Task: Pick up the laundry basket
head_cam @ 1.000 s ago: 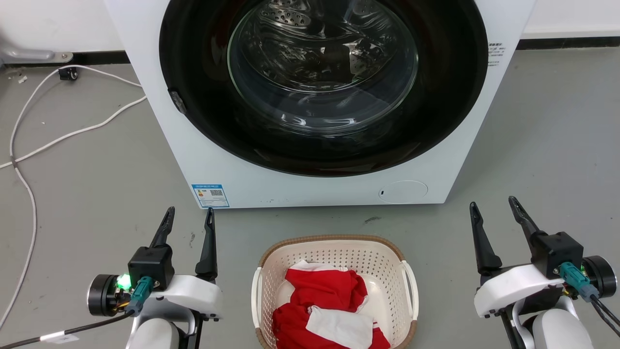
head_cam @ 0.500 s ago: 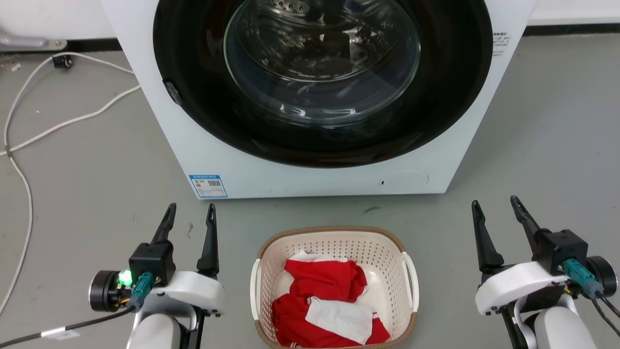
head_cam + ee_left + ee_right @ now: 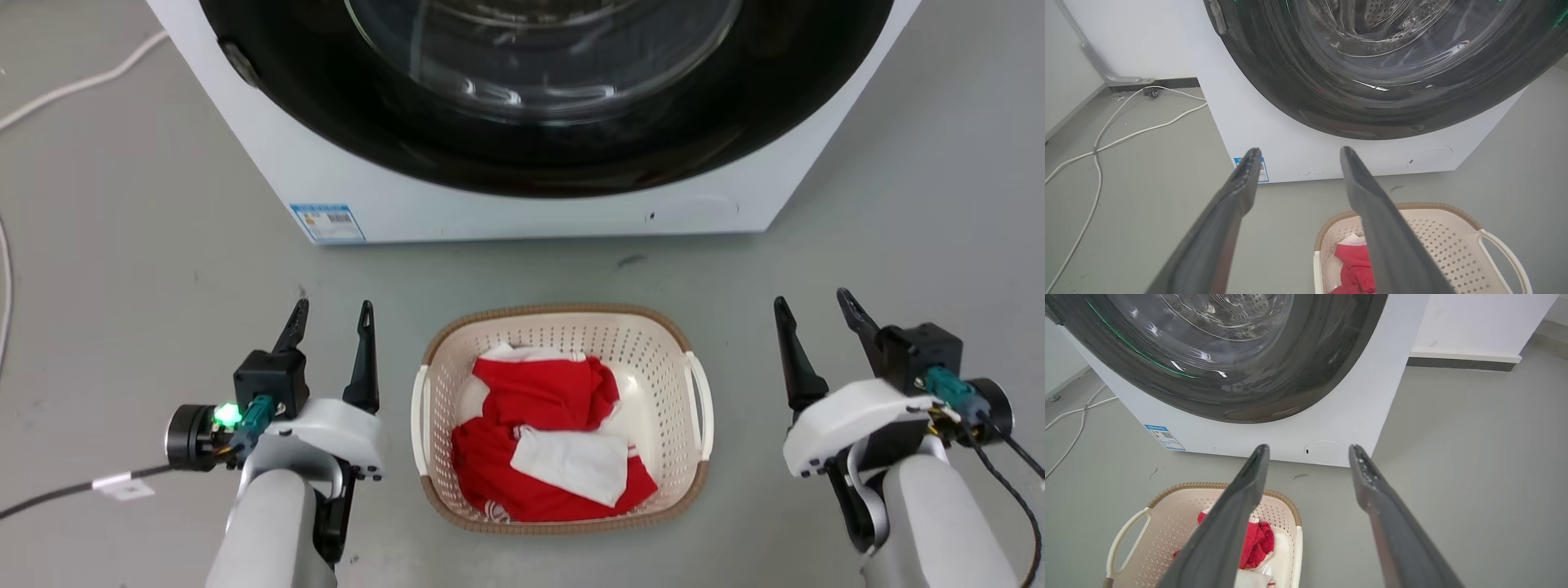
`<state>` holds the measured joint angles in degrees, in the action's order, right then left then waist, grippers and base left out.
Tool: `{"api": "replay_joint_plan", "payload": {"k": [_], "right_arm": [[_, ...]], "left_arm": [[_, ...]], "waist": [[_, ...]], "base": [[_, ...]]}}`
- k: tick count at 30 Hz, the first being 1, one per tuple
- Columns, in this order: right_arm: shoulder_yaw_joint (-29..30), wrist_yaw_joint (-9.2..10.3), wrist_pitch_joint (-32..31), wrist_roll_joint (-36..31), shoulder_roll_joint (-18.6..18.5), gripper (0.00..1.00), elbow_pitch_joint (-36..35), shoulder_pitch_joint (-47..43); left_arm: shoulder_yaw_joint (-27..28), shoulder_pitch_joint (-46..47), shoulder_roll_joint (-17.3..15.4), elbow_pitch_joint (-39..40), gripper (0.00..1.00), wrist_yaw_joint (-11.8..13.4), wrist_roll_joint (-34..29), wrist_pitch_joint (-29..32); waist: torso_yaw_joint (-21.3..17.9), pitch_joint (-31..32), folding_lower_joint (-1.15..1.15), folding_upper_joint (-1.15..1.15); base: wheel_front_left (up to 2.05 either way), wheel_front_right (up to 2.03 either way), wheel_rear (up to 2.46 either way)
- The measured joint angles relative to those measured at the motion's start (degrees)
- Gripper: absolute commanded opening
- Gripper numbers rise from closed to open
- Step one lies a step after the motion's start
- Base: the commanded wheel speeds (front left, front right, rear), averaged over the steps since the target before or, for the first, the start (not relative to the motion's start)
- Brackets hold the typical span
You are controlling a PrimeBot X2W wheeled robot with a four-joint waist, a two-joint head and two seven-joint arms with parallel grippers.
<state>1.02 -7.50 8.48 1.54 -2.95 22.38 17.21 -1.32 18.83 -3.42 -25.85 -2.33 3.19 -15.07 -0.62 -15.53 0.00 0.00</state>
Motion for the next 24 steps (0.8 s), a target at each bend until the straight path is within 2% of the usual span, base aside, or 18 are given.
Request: {"api": "replay_joint_plan", "payload": {"k": [12,24], "right_arm": [[-1.1,0.00,-1.5,0.8,0.0,1.00,11.8,9.9],[-5.3,-0.01,-6.7,3.8,0.0,1.00,26.5,21.3]], "left_arm": [[0.1,10.0,-0.1,-15.0,1.00,-0.8,0.8,0.0],[-0.9,21.3,-2.0,-33.8,1.00,-3.9,3.3,2.3]], "waist": [[-0.6,-10.9,0.01,0.00],[-1.6,-19.4,0.01,0.00]], "base": [[0.00,0.00,0.00],[0.00,0.00,0.00]]}}
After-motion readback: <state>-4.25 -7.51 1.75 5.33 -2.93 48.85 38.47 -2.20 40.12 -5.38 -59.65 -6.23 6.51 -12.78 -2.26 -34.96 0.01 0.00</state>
